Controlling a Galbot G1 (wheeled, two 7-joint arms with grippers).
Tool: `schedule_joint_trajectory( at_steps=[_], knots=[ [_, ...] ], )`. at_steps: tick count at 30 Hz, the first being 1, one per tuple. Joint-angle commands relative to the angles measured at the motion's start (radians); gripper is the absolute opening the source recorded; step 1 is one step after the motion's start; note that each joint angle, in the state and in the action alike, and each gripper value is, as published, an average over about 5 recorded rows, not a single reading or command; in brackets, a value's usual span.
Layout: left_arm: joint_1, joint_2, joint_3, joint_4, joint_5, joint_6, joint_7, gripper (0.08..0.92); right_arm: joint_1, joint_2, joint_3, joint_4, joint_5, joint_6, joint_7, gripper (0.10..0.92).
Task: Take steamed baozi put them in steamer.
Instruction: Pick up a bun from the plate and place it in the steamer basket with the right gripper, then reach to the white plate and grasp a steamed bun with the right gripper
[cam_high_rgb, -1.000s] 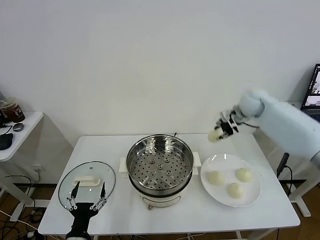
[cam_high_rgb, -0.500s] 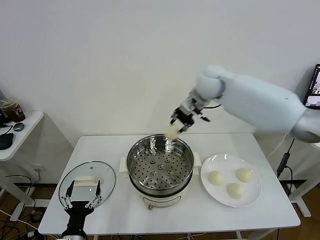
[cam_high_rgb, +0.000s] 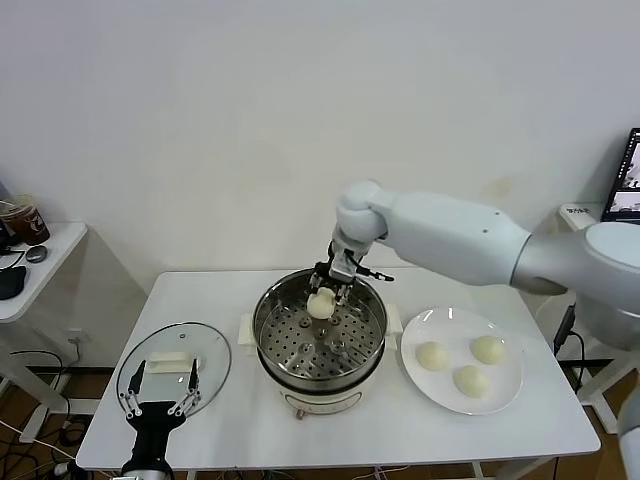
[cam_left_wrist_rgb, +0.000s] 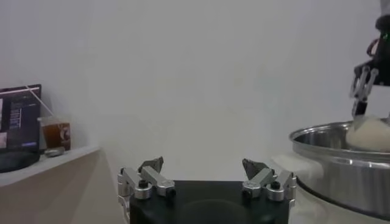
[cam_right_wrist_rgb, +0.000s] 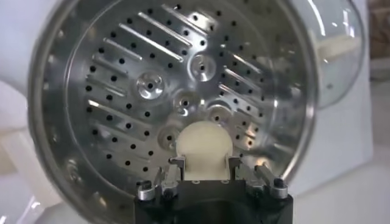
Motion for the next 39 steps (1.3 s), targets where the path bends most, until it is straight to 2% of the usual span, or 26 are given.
schedule_joint_trajectory(
  at_steps=[1,5,10,13,16,23,26,33,39],
  knots=[
    [0.001,0.001,-0.002,0.001,0.001,-0.001,0.0,0.823,-0.065,0.051,0.034,-0.095,-0.165,0.122,0.049,0.45],
    [-0.001,0.001,-0.003,0.003,0.0,-0.001,0.0,0.823,-0.079,0.066,0.064,-0.145,-0.198,0.142,0.068,0.451],
    [-0.001,0.0,-0.004,0.002,0.0,-0.002,0.0,0.823,-0.084,0.075,0.072,-0.176,-0.165,0.148,0.087,0.466],
    [0.001,0.0,-0.006,0.002,-0.001,-0.003,0.0,0.823,-0.066,0.064,0.068,-0.153,-0.126,0.139,0.078,0.5],
    [0.001,0.001,-0.008,0.002,-0.001,-0.003,-0.001,0.823,-0.018,0.029,0.051,-0.085,-0.032,0.077,0.038,0.577],
    [-0.005,0.002,-0.007,0.005,-0.003,-0.002,0.0,0.823,0.205,-0.165,-0.046,0.213,0.332,-0.356,-0.059,0.782],
    [-0.013,0.004,-0.004,0.007,-0.003,0.001,0.0,0.823,0.289,-0.287,-0.09,0.355,0.441,-0.557,-0.089,0.816],
    [-0.019,0.026,-0.009,0.006,-0.003,0.006,-0.004,0.823,0.33,-0.584,-0.16,0.549,0.413,-0.895,-0.1,0.823],
    [-0.017,0.038,-0.012,0.004,-0.004,0.0,-0.002,0.823,0.199,-0.796,-0.164,0.578,0.317,-0.971,-0.064,0.823]
  ],
)
